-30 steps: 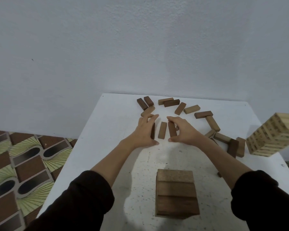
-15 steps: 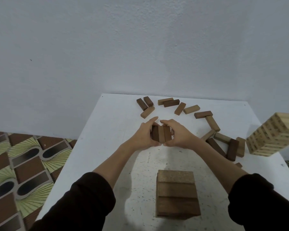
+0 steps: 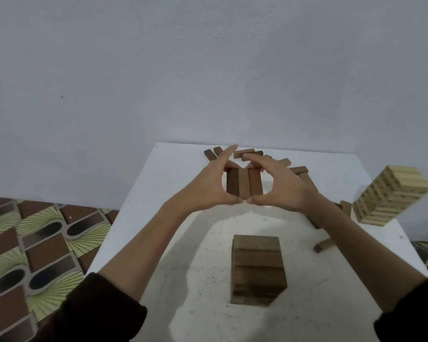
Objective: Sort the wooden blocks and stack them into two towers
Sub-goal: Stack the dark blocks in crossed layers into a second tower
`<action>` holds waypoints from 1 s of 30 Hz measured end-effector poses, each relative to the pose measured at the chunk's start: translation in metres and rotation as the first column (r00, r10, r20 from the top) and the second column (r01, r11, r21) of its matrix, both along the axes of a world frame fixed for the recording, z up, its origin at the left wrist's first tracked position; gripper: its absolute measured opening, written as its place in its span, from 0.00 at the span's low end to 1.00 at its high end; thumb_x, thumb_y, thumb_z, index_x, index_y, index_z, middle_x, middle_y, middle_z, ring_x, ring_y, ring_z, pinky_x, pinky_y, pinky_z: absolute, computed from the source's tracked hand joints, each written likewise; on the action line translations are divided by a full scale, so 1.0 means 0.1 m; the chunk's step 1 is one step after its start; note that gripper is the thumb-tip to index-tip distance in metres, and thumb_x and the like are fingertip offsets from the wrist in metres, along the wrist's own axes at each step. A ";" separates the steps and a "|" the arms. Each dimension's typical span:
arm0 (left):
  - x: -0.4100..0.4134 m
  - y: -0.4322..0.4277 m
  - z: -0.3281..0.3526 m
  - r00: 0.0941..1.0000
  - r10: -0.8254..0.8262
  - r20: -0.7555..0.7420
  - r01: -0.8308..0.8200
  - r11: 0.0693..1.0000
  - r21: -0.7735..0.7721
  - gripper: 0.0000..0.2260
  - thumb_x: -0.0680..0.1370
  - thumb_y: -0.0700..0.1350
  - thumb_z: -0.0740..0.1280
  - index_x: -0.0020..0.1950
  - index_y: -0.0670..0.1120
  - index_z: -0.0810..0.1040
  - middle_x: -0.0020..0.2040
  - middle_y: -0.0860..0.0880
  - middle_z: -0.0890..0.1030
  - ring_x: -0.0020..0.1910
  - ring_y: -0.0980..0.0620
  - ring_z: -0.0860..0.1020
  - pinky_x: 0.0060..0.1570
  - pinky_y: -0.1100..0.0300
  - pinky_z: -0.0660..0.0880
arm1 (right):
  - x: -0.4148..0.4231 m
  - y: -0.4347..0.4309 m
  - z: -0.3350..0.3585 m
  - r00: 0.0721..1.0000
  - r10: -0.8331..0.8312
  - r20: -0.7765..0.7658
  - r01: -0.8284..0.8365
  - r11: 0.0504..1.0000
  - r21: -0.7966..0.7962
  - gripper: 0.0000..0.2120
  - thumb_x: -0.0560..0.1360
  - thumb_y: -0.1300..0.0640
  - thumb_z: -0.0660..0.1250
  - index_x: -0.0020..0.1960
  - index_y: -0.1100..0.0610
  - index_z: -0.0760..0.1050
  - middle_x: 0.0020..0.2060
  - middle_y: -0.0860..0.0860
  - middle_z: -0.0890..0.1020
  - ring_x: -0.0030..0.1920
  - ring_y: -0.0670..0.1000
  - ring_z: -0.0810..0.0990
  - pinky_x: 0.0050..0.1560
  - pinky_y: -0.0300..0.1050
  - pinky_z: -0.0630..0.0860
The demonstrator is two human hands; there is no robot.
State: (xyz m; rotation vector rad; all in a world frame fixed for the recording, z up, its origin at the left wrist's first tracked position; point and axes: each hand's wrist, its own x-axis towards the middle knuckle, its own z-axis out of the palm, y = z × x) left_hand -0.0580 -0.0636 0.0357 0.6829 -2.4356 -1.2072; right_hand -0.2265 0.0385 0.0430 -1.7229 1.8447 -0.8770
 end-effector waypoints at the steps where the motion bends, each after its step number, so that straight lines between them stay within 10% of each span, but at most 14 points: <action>1: 0.06 0.10 0.08 1.000 -0.001 -0.004 0.001 1.000 -0.013 0.48 0.66 0.39 0.78 0.77 0.51 0.52 0.56 0.61 0.71 0.62 0.59 0.70 0.63 0.71 0.65 | 0.06 0.10 0.09 1.000 0.011 -0.014 -0.011 1.000 -0.003 0.41 0.65 0.58 0.77 0.72 0.50 0.62 0.60 0.44 0.73 0.62 0.43 0.68 0.58 0.31 0.62; 9: 0.44 0.68 0.38 1.000 -0.016 -0.004 0.016 0.998 -0.064 0.49 0.65 0.45 0.78 0.76 0.56 0.50 0.57 0.61 0.73 0.59 0.65 0.70 0.58 0.70 0.67 | 0.38 0.77 0.38 0.999 0.013 -0.048 -0.014 1.000 -0.020 0.39 0.64 0.56 0.78 0.71 0.48 0.64 0.53 0.34 0.71 0.54 0.24 0.66 0.50 0.16 0.59; 22: 0.65 1.15 0.16 0.994 -0.060 0.090 0.067 0.995 -0.080 0.47 0.67 0.48 0.77 0.77 0.53 0.50 0.65 0.53 0.72 0.64 0.56 0.68 0.65 0.58 0.65 | 0.62 1.25 0.17 0.997 0.014 -0.082 -0.009 0.998 0.060 0.40 0.66 0.51 0.77 0.72 0.46 0.60 0.59 0.39 0.70 0.58 0.36 0.68 0.61 0.32 0.62; 30: 0.73 1.19 0.05 0.998 -0.018 0.055 0.019 1.000 -0.023 0.49 0.67 0.47 0.78 0.77 0.52 0.48 0.65 0.52 0.69 0.66 0.56 0.67 0.65 0.61 0.61 | 0.50 1.31 0.07 0.994 0.012 -0.105 -0.007 0.999 0.051 0.49 0.63 0.47 0.78 0.74 0.45 0.53 0.62 0.40 0.68 0.57 0.27 0.64 0.51 0.14 0.56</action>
